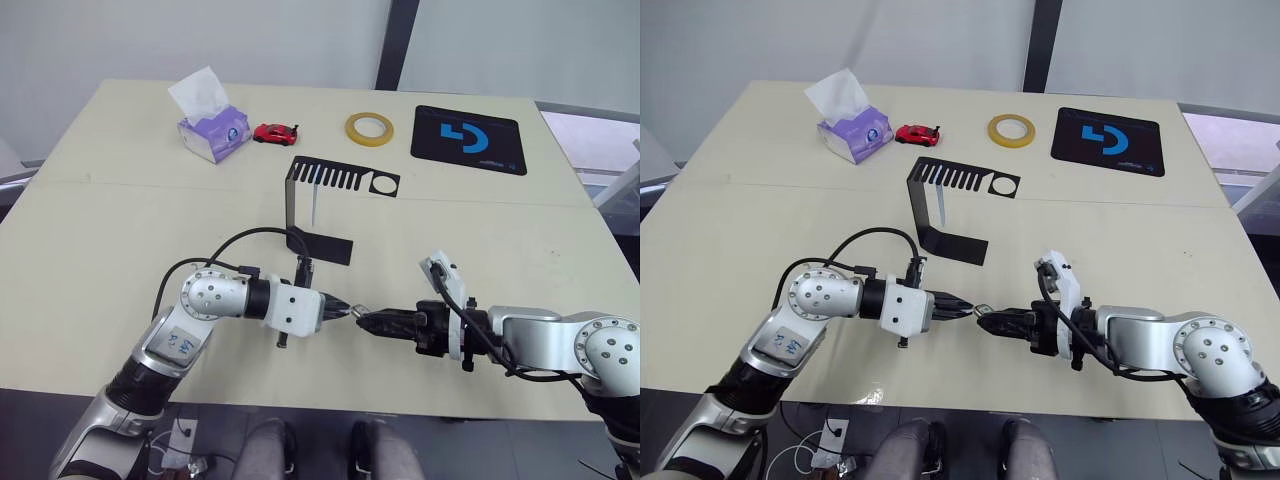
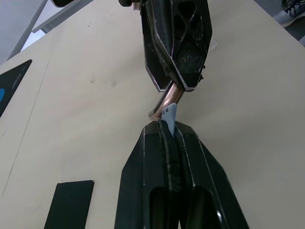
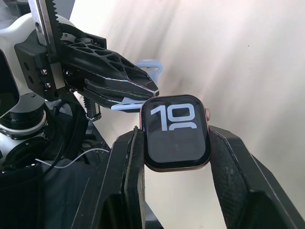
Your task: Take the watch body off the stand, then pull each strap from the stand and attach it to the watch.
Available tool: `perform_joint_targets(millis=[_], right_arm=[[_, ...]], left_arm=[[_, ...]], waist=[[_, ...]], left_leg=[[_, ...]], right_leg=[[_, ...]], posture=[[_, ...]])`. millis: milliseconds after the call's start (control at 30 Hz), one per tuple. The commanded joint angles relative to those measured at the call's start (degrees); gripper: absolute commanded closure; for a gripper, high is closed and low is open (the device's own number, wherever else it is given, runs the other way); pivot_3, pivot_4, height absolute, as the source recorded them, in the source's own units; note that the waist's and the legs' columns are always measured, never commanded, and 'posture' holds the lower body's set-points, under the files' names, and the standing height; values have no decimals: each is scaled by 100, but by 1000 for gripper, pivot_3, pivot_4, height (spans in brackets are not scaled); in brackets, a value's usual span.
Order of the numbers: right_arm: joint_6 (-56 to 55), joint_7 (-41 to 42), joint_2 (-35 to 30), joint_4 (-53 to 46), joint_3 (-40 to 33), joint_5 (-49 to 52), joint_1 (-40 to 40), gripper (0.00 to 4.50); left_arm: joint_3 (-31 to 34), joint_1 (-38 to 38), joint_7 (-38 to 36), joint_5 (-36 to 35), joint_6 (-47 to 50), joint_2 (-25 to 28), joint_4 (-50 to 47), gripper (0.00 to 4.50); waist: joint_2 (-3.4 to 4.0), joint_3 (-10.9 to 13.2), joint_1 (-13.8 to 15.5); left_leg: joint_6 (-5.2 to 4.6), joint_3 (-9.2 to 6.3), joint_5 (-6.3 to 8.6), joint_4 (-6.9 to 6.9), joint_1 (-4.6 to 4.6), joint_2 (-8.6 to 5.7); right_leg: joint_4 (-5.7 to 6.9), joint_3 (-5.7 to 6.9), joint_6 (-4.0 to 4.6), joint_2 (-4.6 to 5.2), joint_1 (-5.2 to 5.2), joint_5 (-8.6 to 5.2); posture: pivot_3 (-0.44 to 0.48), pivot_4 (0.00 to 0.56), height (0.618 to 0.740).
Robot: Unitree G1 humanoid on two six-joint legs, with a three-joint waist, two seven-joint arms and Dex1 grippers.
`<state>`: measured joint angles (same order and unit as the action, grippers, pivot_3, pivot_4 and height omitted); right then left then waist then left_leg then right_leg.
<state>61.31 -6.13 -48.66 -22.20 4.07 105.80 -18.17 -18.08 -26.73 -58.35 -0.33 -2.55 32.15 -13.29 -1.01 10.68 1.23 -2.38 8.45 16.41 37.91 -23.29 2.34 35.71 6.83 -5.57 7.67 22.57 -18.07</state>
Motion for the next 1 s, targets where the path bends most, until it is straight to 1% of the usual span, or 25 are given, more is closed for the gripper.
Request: perform_joint_targets(millis=[33,400,1000], right_arm=[[-115,64,34,-325,4,325,-120,2960],[-121,-22,53,-374,68,421,-159,2960],[-102,-55,49,-379,123,463,-235,2960]], left_arm=[[-122,-92,51,23,-14,-106,-361,4500],[-178,-72,133,167,123,-220,-381,4500],[-197,-174,136,223,721,-333,-535,4500]], waist=[[0,0,0],[0,0,0],[0,0,1]], left_leg=[[0,0,0,0,0,0],[0,0,0,0,0,0],[0,0,0,0,-1,0]], right_leg=[[0,0,0,0,0,0],[-1,0,0,0,0,0],[-1,0,0,0,0,0]], posture=[[0,150,740],[0,150,740],[0,150,740]])
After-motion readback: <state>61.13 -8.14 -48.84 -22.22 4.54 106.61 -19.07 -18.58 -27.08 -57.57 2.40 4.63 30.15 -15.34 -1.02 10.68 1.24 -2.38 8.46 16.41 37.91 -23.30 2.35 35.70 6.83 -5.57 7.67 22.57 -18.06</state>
